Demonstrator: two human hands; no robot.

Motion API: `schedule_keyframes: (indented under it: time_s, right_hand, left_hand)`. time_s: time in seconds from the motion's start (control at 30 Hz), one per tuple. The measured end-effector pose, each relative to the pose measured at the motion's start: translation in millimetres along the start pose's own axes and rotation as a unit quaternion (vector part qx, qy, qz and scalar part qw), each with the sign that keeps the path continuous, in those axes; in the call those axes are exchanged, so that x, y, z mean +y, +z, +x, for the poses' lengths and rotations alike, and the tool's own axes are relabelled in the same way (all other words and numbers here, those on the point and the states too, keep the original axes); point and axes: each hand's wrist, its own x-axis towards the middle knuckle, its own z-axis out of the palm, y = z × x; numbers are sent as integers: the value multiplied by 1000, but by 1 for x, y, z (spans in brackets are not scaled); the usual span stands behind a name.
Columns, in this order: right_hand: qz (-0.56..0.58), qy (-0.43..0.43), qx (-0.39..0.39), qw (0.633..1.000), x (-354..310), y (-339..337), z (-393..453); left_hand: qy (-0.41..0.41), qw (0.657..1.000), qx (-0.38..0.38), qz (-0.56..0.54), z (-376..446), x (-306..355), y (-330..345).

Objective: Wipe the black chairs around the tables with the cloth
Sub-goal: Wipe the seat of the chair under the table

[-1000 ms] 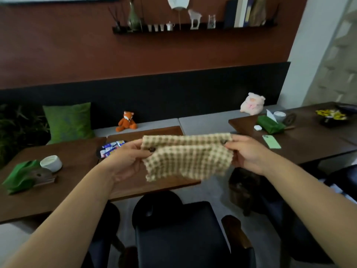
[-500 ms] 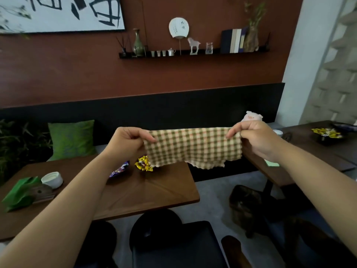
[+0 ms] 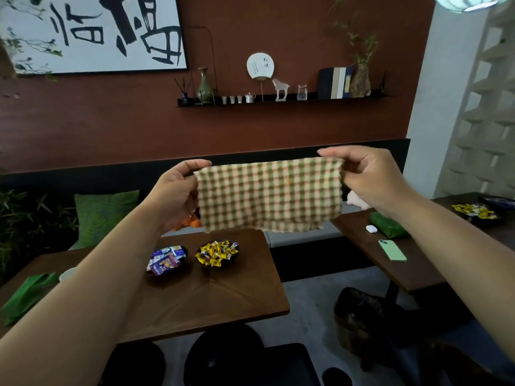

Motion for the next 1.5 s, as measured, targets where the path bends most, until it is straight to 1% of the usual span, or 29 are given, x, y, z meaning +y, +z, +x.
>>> schedule_keyframes:
  time_s: [0.07, 0.13, 0.2, 0.23, 0.27, 0.3, 0.37, 0.4, 0.47, 0.5, 0.57, 0.63, 0.67, 0.77, 0.8, 0.87, 0.9, 0.93, 1.03, 1.1, 1.17, 1.23, 1.33, 1.43, 1.5]
  right_hand:
    - [-80, -33, 26, 996, -2, -5, 4]
    - [-147, -90, 47, 984, -3, -9, 4]
    - [-163, -139, 56, 975, -2, -10, 2]
    - [-158, -142, 54, 976, -2, -10, 1]
    - [-145, -127, 50, 980, -1, -10, 0]
    - [-120, -94, 43, 987, 0, -10, 1]
    - [-39, 16, 17, 999, 4, -12, 1]
    - [-2, 74, -2, 997, 6, -11, 1]
    - [53, 169, -40, 983, 17, -10, -3]
    - [71, 203, -55, 975, 23, -8, -6]
    - [109, 246, -73, 960, 32, -5, -15]
    - [129, 269, -68, 952, 38, 0, -22]
    - [104, 269, -60, 956, 41, 4, -25]
    - [-63, 231, -30, 970, 48, 19, -31]
    - [-108, 220, -23, 969, 51, 25, -33]
    - [-155, 204, -19, 966, 54, 38, -37]
    - [-171, 198, -21, 965, 55, 45, -38]
    - [-186, 200, -22, 962, 55, 52, -39]
    - [-177, 248, -6, 952, 53, 71, -45]
    - [-126, 271, -5, 954, 48, 88, -52]
    - [-58, 277, -28, 959, 38, 107, -60]
    - [-4, 283, -64, 957, 29, 129, -71]
    - [47, 286, -95, 952, 26, 159, -85]
    - [133, 305, -124, 935, 30, 180, -97]
    - [156, 315, -154, 924, 36, 189, -104]
  left_hand:
    - [4, 1000, 5, 30, 3, 0, -3]
    - [7, 999, -4, 46, 5, -1, -5]
    - [4, 999, -10, 39, 5, -4, -5]
    - [2, 999, -11, 32, 5, -5, -5]
    - [1, 1000, -10, 28, 6, -7, -5]
    - [0, 1000, -9, 27, 6, -9, -4]
    - [-1, 1000, -9, 29, 7, -13, -3]
    - [-3, 999, -10, 31, 8, -15, -4]
    - [-18, 999, -21, 43, 8, -21, -6]
    - [-27, 998, -28, 57, 8, -23, -7]
    - [-48, 993, -42, 100, 5, -27, -8]
    - [-72, 988, -53, 124, -1, -31, -6]
    - [-84, 988, -49, 118, -3, -32, -5]
    - [-106, 990, -10, 93, -11, -40, -1]
    - [-92, 989, 12, 116, -13, -45, 0]
    - [-48, 977, 50, 201, -17, -56, 2]
    - [-34, 969, 61, 235, -19, -63, 4]
    - [-35, 967, 61, 246, -21, -69, 6]
    - [-106, 969, 42, 217, -31, -92, 9]
    - [-159, 969, 38, 185, -38, -106, 10]
    - [-193, 974, 34, 113, -47, -118, 15]
    - [-201, 978, 33, 36, -58, -128, 23]
    - [-211, 976, 25, -40, -73, -141, 27]
    - [-237, 963, 20, -127, -83, -155, 14]
    - [-247, 951, 19, -184, -89, -164, 0]
